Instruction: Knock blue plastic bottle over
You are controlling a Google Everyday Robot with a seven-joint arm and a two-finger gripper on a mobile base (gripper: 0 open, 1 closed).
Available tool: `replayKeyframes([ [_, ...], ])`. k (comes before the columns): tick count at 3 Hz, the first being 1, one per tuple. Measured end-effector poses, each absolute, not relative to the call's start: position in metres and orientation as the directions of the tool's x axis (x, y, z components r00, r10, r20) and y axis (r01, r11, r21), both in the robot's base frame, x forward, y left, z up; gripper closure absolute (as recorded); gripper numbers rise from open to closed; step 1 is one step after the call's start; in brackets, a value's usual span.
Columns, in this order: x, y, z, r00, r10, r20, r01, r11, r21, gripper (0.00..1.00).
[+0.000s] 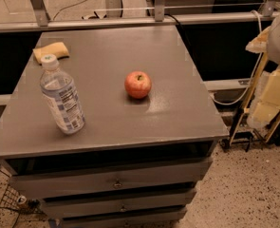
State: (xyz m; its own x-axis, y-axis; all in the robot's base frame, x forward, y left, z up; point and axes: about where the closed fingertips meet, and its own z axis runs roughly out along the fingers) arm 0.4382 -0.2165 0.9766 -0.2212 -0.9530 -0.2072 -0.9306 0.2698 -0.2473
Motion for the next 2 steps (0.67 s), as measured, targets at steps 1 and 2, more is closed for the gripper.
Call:
replayKeyframes([
  [1,0.4402,-0.2153,0.9781,-0.225,-0.949,-0.222,-0.925,0.279,-0.258,0.0],
  [2,0.4404,-0.2151,0.9781,-0.225,-0.948,-0.224,-0.924,0.28,-0.259,0.0],
])
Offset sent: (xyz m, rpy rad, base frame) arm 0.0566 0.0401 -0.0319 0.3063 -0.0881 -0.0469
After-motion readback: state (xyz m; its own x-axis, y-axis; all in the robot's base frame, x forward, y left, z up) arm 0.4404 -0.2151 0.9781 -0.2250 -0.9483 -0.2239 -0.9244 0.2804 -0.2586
